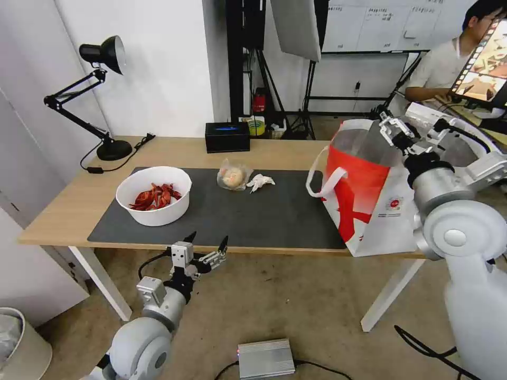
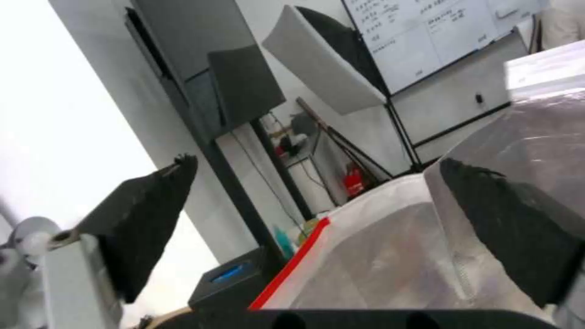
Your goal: Pick up the trash from the table and place it into the takeout bag.
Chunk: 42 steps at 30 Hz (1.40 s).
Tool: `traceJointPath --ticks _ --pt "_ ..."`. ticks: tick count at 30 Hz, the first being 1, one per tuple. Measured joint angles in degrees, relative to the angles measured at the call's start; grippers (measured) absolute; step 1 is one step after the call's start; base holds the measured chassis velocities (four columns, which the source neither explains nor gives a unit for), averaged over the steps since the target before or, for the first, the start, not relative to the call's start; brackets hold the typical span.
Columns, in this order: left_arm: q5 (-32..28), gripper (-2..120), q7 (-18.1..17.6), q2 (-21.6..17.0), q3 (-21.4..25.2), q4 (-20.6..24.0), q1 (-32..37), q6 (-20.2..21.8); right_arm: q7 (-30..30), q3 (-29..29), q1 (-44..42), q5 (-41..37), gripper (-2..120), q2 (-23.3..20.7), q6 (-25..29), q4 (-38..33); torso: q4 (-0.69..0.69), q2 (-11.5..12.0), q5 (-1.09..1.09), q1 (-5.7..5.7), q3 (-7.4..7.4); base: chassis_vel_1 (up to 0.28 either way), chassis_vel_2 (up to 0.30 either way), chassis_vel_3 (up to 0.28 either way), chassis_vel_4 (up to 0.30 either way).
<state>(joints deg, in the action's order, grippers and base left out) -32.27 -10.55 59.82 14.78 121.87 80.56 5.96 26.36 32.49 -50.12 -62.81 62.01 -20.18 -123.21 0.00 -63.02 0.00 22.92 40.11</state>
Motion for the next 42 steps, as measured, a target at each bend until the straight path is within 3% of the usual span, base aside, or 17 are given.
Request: traceJointPath --ticks 13,20,29,34,42 --pt "-0.06 100 0.11 -0.34 1.75 0.69 1.44 -0.40 -10.10 -5.04 -1.03 2.49 100 -3.23 0.52 -3.00 0.01 0.00 0.00 0.00 0.00 0.000 0.000 0.000 0.000" --pt "-0.21 100 0.39 -0.18 2.28 -0.52 1.09 -0.92 -15.72 -9.54 -9.14 9.04 100 -5.80 -5.09 -6.26 0.00 0.00 0.00 0.00 0.00 0.000 0.000 0.000 0.000" --pt "0.73 100 0.62 -1.16 3.68 -1.01 1.36 -1.09 -17.13 -9.33 -21.73 18.16 100 -6.86 -11.82 -8.47 -0.01 0.00 0.00 -0.01 -0.01 0.000 0.000 0.000 0.000" --pt "1.50 100 1.56 -1.38 4.73 -1.44 2.02 -1.04 -17.45 -9.33 -25.95 20.27 100 -6.51 -11.91 -8.70 0.00 0.00 0.00 0.00 0.00 0.000 0.000 0.000 0.000" --pt "2.66 100 2.36 -1.79 6.22 -2.12 4.12 -1.18 -18.88 -9.07 -31.99 24.98 100 -6.08 -7.81 -7.11 0.00 0.00 0.00 -0.01 -0.01 0.000 0.000 0.000 0.000"
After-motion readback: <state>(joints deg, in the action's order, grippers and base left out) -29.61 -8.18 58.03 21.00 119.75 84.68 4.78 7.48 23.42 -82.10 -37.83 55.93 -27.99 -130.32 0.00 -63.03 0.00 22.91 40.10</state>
